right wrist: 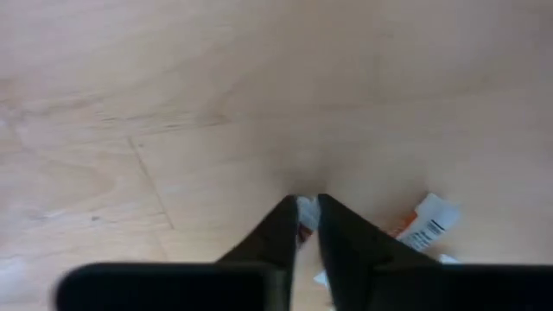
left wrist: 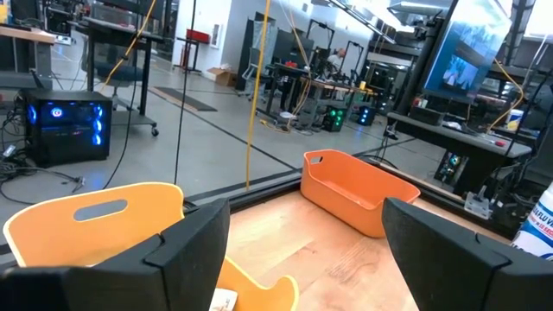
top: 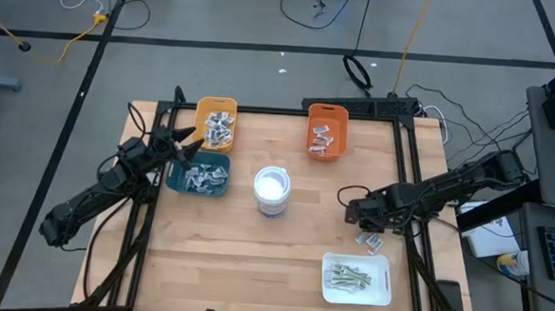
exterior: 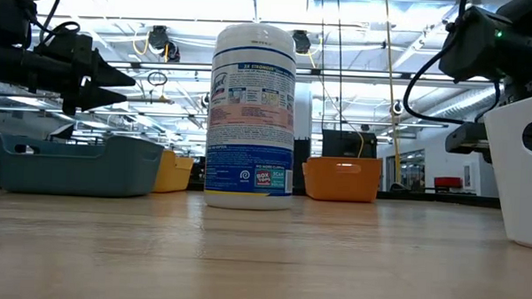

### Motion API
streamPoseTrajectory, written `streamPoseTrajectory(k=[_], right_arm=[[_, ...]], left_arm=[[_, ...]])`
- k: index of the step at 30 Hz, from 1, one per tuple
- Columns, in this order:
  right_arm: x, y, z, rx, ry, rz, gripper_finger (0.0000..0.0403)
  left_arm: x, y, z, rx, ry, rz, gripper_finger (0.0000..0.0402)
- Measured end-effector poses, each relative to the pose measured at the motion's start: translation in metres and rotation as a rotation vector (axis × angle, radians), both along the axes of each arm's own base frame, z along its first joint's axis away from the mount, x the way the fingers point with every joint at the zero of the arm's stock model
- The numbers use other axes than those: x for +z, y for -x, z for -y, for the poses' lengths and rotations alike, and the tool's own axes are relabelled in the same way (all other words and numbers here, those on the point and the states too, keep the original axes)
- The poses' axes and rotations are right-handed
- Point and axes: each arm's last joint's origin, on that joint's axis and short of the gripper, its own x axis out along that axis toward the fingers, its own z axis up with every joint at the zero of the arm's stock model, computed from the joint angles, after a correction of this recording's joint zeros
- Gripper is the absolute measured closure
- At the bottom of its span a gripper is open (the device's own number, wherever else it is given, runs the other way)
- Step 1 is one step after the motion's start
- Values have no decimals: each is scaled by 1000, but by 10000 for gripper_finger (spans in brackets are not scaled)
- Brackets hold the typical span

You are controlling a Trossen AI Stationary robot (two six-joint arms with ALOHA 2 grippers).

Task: Pick & Place First Aid Supplies
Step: Put the orange pad into the orange bin

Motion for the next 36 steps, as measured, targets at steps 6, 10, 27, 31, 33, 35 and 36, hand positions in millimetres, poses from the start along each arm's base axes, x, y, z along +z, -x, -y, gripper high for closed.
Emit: streamPoseTrajectory(k=[6, 10, 27, 31, 33, 35, 36], right_arm=[[0, 0, 5, 30, 17, 7, 390], [3, -5, 17, 115, 34, 35, 396], [84, -66, 83, 1141, 252, 263, 401], [101, -77, 92, 1350, 295, 295, 402], [105, -84, 97, 1445, 311, 306, 402], [108, -92, 105, 1526, 327, 315, 402], [111, -96, 111, 1554, 341, 320, 402]], left_arm=[[0, 0, 0, 0, 0, 0, 96], [0, 0, 0, 0, 0, 0, 96], [0, 0, 0, 0, 0, 0, 96], [0, 0, 0, 0, 0, 0, 96], [0, 0, 0, 0, 0, 0, 96], [0, 0, 0, 0, 0, 0, 96], [0, 0, 0, 0, 0, 0, 96]])
